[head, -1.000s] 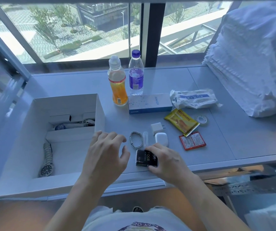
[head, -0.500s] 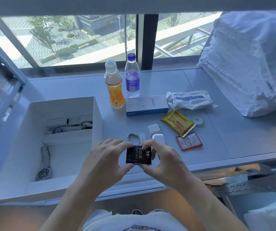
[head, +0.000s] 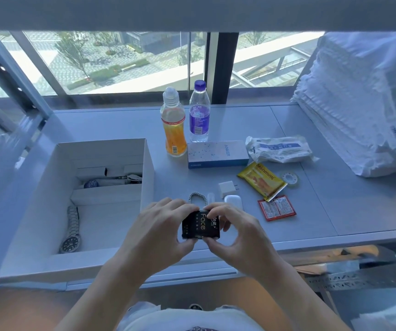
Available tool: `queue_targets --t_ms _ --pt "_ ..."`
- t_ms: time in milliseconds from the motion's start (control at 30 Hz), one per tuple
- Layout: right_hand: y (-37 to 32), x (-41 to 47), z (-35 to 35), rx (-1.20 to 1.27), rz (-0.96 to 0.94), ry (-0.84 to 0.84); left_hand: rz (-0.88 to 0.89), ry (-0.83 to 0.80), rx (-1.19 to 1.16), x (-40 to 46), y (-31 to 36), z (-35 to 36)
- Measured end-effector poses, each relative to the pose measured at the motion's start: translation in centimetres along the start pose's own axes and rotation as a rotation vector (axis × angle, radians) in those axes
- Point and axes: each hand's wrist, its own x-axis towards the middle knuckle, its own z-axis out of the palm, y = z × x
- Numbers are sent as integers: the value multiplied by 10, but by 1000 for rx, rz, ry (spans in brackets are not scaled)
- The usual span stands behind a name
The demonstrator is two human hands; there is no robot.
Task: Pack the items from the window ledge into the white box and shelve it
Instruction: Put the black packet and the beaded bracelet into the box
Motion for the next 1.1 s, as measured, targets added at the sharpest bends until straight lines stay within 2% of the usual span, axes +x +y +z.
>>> queue_targets --t_ms 167,233,333,500,633,833,967,1100 --pt "10 -2 -10 -2 14 -18 -11 4 84 1 -2 7" --pt "24 0 -16 -42 81 3 -40 -29 162 3 -3 11" --pt "49 7 -24 -166 241 14 -79 -121 283 3 -4 18" --pt "73 23 -22 -363 328 -105 -123 -193 373 7 3 30" --pt "72 36 -10 -459 247 -136 -193 -193 291 2 17 54" --pt "68 51 23 -621 160 -275 -348 -210 308 -4 12 69" --pt "66 58 37 -676 163 -369 -328 -181 283 -3 9 76" --pt "69 55 42 -674 112 -387 -304 -175 177 9 14 80"
